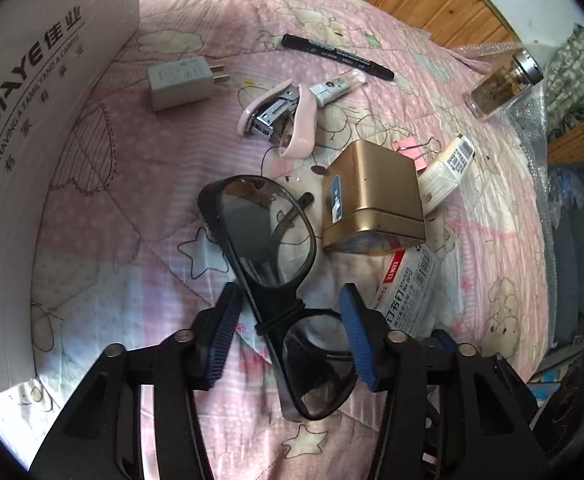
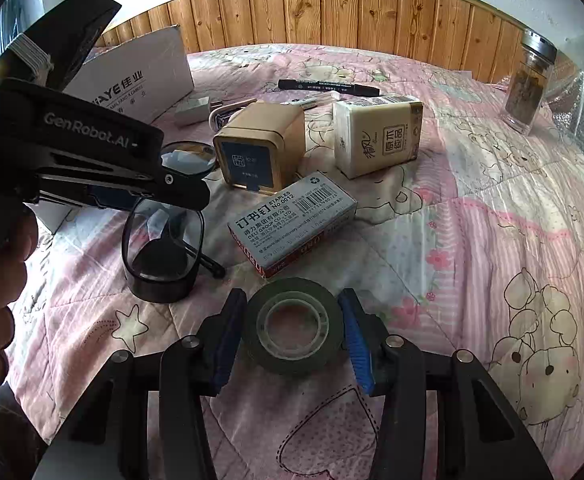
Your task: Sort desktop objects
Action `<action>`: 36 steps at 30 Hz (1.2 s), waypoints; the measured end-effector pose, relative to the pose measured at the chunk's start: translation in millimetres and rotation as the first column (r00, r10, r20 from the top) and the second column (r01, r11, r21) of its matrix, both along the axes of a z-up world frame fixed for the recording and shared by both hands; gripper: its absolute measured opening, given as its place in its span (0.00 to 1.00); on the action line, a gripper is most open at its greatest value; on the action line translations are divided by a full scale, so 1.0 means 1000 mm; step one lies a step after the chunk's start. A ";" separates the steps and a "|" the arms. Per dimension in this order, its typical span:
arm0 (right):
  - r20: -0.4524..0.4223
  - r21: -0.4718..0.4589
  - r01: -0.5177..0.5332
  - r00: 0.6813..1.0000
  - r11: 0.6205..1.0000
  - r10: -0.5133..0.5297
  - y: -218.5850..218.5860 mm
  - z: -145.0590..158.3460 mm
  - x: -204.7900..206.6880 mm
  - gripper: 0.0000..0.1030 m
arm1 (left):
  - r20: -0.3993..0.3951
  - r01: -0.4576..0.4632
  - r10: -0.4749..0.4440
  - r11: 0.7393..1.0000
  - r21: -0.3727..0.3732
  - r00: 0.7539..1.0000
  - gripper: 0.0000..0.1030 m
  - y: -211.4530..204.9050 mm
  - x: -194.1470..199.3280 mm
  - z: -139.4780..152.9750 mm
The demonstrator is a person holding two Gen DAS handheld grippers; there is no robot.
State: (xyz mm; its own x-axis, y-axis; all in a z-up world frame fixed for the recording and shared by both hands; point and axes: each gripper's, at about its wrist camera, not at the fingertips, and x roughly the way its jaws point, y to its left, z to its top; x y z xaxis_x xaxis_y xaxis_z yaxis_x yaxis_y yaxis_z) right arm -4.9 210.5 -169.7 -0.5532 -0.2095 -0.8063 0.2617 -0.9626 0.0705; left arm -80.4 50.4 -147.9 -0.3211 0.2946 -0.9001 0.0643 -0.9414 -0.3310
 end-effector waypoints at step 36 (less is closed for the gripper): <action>0.035 -0.032 -0.246 0.968 0.969 0.247 -0.107 0.153 -0.056 0.47 | -0.099 -0.121 0.107 0.981 -0.152 0.989 0.25 -0.096 0.024 0.167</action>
